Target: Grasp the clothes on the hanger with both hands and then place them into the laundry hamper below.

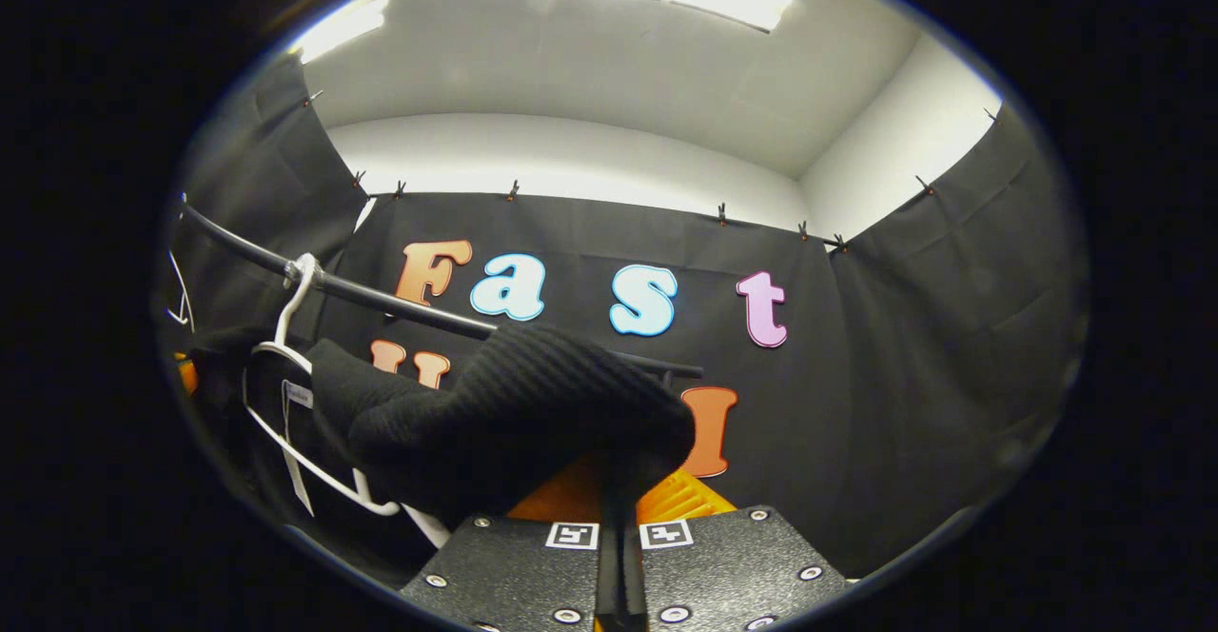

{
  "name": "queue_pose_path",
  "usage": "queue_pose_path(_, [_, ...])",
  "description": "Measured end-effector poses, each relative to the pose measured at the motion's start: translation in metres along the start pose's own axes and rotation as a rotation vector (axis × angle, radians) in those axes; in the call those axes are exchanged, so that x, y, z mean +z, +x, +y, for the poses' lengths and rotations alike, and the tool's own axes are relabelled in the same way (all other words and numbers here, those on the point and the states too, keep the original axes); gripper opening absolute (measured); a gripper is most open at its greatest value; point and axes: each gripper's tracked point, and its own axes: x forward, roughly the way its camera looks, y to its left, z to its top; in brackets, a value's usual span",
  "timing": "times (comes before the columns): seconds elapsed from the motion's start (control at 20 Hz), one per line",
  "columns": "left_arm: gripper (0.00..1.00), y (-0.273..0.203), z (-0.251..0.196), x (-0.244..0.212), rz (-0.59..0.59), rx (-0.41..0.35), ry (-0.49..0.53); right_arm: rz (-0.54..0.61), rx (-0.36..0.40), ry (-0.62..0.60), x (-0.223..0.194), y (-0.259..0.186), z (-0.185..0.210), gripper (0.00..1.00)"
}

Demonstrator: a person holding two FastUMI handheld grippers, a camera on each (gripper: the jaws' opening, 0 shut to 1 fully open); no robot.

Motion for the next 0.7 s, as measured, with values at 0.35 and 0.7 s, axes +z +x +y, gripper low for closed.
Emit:
queue_pose_path(0.35, [0.11, -0.001, -0.015, -0.031, 0.058, -0.063, -0.069, 0.105, 0.054, 0.004, -0.073, 0.034, 0.02, 0.02])
queue_pose_path(0.7, [0.13, -0.011, -0.052, -0.066, 0.106, -0.17, -0.086, 0.153, 0.131, 0.091, -0.127, -0.005, 0.064, 0.01])
